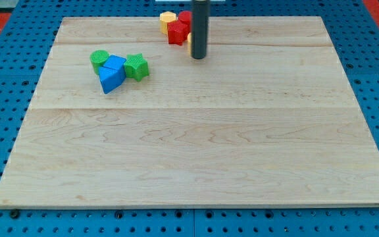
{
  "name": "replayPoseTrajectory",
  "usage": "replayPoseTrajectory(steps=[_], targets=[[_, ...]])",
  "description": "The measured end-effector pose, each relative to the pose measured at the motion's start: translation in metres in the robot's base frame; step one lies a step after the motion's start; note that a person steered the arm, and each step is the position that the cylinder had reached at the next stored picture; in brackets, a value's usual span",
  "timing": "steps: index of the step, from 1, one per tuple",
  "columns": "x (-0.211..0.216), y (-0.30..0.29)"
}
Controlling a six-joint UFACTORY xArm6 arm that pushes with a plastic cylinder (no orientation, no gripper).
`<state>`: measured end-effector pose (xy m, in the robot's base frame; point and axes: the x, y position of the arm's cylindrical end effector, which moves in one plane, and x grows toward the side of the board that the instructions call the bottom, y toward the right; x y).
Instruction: Move the arm away from the yellow heart
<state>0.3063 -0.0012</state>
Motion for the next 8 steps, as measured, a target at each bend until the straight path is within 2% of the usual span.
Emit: replayPoseTrajectory(steps=[2, 3, 5, 7, 8], targets=[[0.0, -0.023], [0.014, -0.013], [-0.023, 0.001], [0.024, 0.005], [0.031, 0.005]])
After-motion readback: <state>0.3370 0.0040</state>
